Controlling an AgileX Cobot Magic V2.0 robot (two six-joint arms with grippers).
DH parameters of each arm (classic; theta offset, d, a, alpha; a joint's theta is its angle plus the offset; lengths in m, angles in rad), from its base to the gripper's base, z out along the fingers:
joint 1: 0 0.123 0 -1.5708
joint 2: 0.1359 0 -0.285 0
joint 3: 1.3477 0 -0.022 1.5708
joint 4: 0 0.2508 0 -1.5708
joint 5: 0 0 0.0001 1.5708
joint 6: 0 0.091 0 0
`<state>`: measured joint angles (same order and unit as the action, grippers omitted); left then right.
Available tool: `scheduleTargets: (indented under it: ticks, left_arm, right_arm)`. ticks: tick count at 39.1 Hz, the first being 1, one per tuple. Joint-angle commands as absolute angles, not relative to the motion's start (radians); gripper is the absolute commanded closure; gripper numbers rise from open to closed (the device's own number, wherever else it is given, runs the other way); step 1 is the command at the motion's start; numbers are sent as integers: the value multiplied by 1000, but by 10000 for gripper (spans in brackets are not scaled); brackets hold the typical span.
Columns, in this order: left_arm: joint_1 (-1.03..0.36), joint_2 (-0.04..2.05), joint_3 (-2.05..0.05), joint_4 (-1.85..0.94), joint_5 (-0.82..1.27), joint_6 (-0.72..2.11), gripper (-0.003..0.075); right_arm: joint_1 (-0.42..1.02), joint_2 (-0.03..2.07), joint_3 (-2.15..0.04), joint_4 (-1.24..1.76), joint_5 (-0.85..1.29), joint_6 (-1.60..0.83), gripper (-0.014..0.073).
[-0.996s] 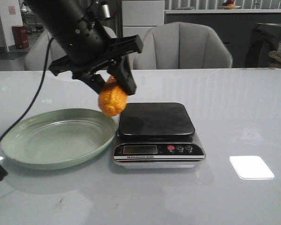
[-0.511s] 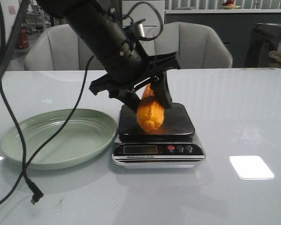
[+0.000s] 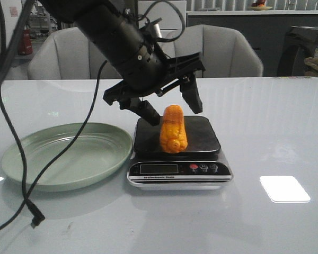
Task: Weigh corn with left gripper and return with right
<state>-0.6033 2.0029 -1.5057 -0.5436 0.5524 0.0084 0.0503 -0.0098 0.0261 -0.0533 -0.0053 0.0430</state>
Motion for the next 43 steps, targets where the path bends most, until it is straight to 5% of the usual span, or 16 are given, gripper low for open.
scheduleTargets:
  ticks: [1, 19, 43]
  left_arm:
    - [-600, 1903, -1539, -522, 592, 11, 155]
    - [-600, 1622, -1402, -353, 676, 13, 161]
    - [-600, 1013, -973, -287, 644, 66, 329]
  right_arm:
    - [42, -29, 36, -66, -91, 36, 425]
    - [42, -29, 36, -66, -91, 36, 425]
    - [42, -29, 36, -66, -91, 36, 425]
